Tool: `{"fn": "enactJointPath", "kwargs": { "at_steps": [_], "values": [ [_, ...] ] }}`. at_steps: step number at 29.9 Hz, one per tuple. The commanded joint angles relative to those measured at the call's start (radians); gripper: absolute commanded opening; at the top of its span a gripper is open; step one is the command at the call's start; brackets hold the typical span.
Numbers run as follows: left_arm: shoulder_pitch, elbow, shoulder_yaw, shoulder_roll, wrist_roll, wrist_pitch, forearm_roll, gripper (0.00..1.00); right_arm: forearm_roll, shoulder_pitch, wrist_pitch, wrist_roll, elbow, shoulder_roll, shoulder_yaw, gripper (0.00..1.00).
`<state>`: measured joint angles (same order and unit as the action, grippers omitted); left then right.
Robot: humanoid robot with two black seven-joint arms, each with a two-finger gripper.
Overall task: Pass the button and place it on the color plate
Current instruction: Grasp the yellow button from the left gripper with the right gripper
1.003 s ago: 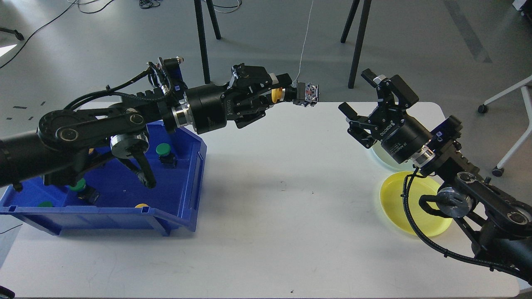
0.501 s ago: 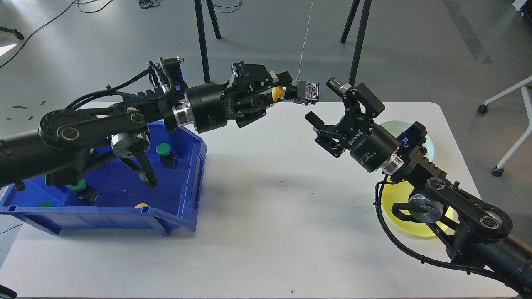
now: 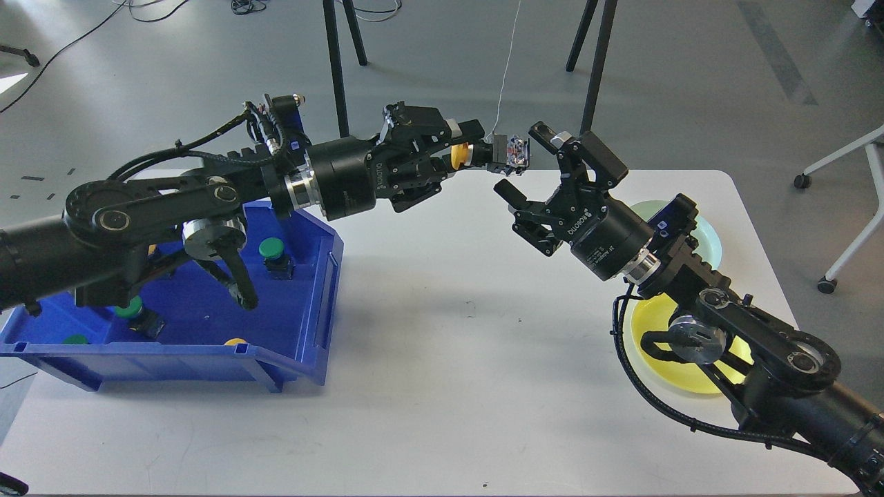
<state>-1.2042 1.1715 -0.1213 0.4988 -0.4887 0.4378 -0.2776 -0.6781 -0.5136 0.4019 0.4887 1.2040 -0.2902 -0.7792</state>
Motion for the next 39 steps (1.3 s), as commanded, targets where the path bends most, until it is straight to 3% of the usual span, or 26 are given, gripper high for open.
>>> {"fn": "enactJointPath", "kwargs": {
  "at_steps": [1, 10, 16, 22, 33, 39],
  "values": [
    [0.000, -0.009, 0.002, -0.005, 0.000, 0.013, 0.000, 0.11, 0.000, -0.011, 0.000, 0.000, 0.000, 0.006, 0.000, 0.98],
    [0.000, -0.010, 0.003, -0.005, 0.000, 0.012, 0.001, 0.11, 0.002, -0.023, 0.005, 0.000, 0.002, 0.005, 0.018, 0.97],
    [0.000, -0.010, 0.003, -0.005, 0.000, 0.012, 0.001, 0.11, 0.002, -0.023, 0.008, 0.000, 0.006, 0.002, 0.020, 0.90],
    [0.000, -0.010, 0.003, -0.005, 0.000, 0.012, 0.001, 0.11, -0.001, -0.028, 0.008, 0.000, 0.008, 0.002, 0.020, 0.58],
    [0.000, -0.012, 0.003, -0.003, 0.000, 0.013, 0.018, 0.11, -0.001, -0.031, 0.008, 0.000, 0.014, 0.005, 0.020, 0.43],
    [0.000, -0.012, 0.003, -0.003, 0.000, 0.013, 0.021, 0.11, -0.001, -0.031, 0.003, 0.000, 0.014, 0.005, 0.020, 0.19]
  ]
}}
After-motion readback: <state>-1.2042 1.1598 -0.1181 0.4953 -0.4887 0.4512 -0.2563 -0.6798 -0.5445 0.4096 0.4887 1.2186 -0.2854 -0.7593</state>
